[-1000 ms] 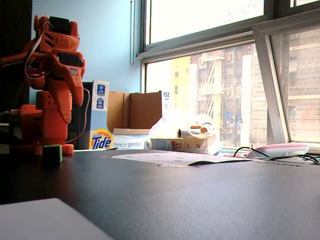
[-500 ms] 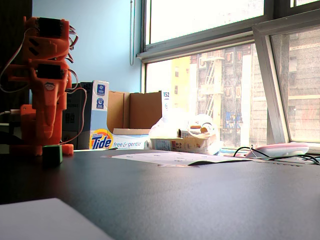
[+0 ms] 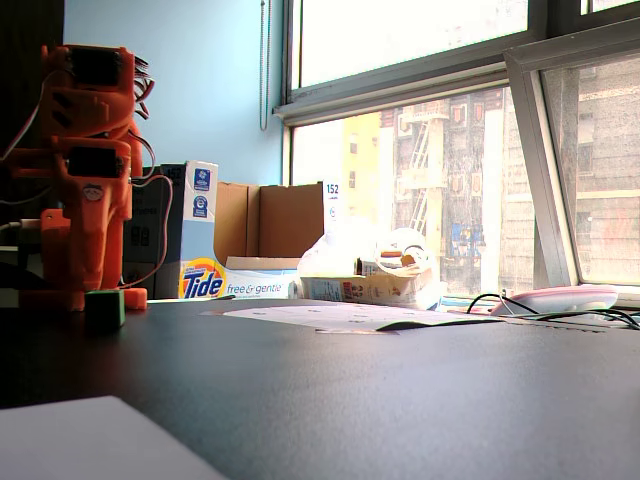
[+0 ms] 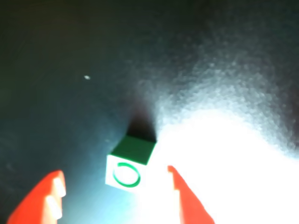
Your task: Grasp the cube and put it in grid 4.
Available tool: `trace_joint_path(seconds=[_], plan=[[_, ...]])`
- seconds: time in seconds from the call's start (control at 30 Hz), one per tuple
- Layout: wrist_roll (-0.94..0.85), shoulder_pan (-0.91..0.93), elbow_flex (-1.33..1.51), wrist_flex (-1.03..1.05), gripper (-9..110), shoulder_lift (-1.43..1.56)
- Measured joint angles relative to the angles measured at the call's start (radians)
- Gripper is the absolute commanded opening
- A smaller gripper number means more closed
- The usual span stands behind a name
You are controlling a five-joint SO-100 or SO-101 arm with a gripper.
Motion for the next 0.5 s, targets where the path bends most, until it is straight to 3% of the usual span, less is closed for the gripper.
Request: trace_joint_path(seconds=[0.43,0.5], plan=[[0.025,-0.031,0.015,-0.080,35,-0.086],[0.025,-0.028,0.015,-0.089,28,-0.095]])
